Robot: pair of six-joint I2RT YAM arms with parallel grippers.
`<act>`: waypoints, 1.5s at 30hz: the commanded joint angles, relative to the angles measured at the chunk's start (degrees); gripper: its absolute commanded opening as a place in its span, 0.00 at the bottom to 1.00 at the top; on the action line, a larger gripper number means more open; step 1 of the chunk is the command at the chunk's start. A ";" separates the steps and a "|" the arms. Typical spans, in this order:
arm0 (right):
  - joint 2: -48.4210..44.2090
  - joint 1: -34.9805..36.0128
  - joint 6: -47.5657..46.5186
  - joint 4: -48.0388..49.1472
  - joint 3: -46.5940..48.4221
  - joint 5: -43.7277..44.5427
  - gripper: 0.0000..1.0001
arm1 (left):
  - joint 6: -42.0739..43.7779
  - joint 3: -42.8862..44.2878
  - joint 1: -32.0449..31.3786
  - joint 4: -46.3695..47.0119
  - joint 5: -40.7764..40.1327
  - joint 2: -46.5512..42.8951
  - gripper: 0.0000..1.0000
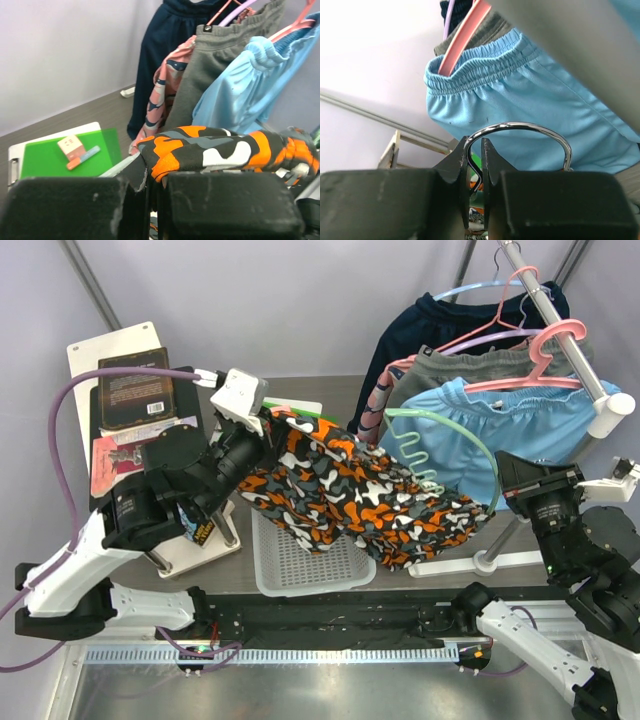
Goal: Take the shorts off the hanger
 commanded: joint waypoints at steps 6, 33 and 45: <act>0.31 -0.25 0.19 0.76 0.85 5.26 0.01 | 0.49 3.02 0.66 3.90 -7.48 -4.94 0.00; 8.78 -0.25 7.75 24.94 9.04 -14.36 0.01 | -1.28 9.61 0.75 6.71 8.98 8.07 0.00; 5.51 -0.33 -0.25 21.68 16.50 -6.27 0.01 | 14.27 25.07 0.66 8.38 3.08 11.14 0.00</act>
